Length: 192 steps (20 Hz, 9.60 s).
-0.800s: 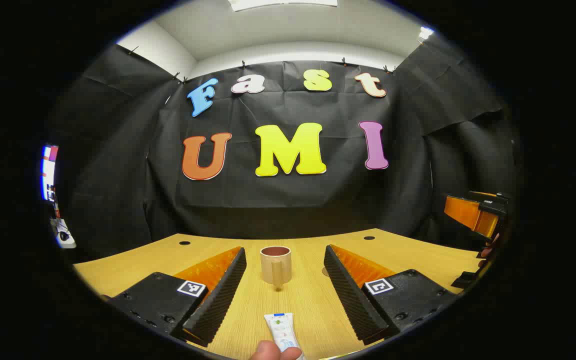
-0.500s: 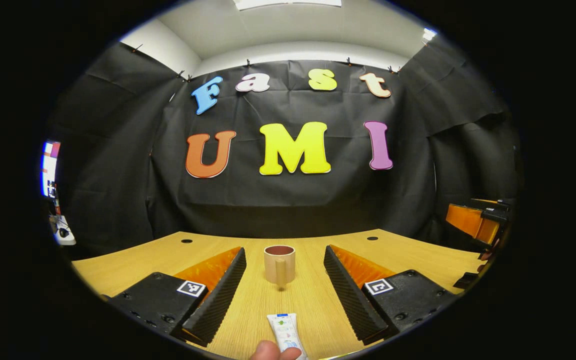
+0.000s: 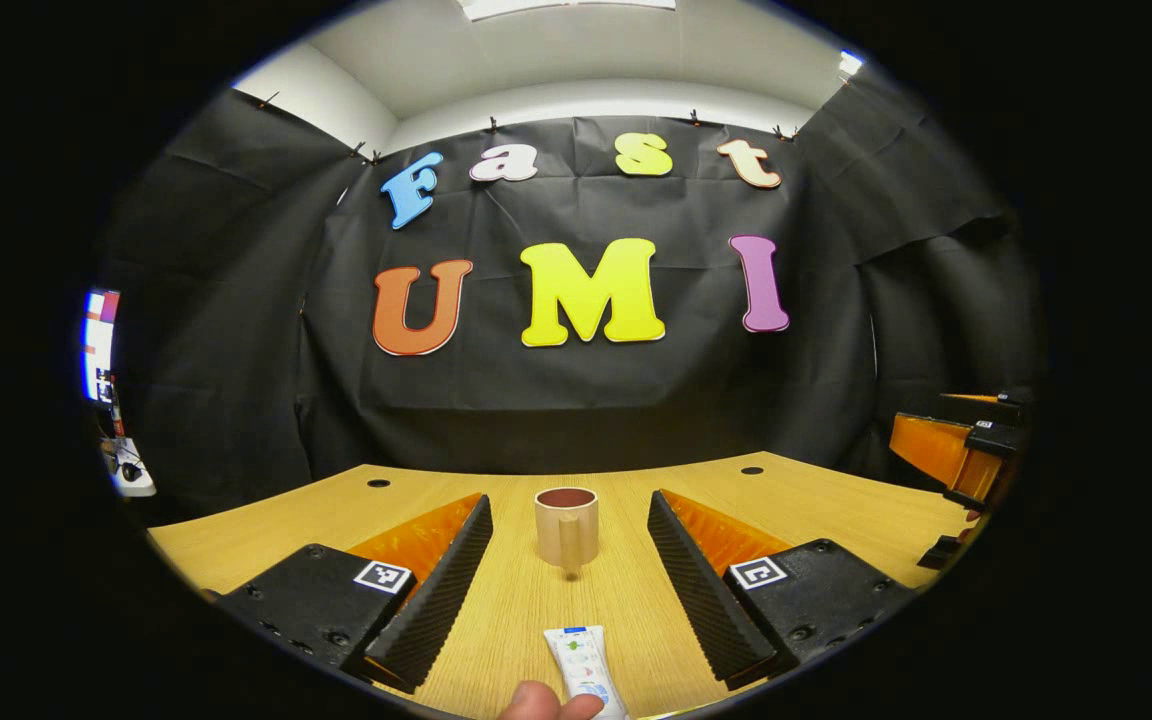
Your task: Put the toothbrush and toothpaste on the desktop into the cup, then pick up the cup and place it on the coaster on the desktop.
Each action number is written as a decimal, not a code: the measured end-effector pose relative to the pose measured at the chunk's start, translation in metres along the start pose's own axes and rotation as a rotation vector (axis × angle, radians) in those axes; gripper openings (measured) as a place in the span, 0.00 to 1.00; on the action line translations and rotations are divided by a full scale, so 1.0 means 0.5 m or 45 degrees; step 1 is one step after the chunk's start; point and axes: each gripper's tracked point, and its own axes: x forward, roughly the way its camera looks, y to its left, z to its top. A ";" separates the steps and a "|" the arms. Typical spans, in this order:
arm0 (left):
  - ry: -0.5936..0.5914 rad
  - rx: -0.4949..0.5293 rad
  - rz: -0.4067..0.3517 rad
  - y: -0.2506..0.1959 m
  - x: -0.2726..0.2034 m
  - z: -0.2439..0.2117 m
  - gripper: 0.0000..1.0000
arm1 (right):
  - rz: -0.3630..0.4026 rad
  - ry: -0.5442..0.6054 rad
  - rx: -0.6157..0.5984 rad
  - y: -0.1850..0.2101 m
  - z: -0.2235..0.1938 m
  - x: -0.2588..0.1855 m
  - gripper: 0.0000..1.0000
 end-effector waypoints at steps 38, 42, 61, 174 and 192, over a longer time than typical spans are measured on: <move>1.021 -0.088 -0.071 -0.026 -0.082 -0.315 1.00 | 0.187 0.331 0.037 0.052 -0.160 -0.020 0.95; 1.070 -0.074 -0.057 -0.027 -0.069 -0.337 1.00 | 0.215 0.381 0.010 0.066 -0.183 -0.021 0.92; 1.097 -0.031 -0.021 -0.059 -0.073 -0.338 0.48 | 0.221 0.861 0.012 0.118 -0.362 -0.006 0.95; 0.232 -0.056 0.366 0.360 0.040 0.005 0.96 | 0.554 0.145 0.044 0.507 0.035 0.381 0.00; 0.281 -0.075 0.413 0.396 0.031 -0.032 0.96 | 0.496 0.352 0.067 0.532 -0.101 0.475 0.04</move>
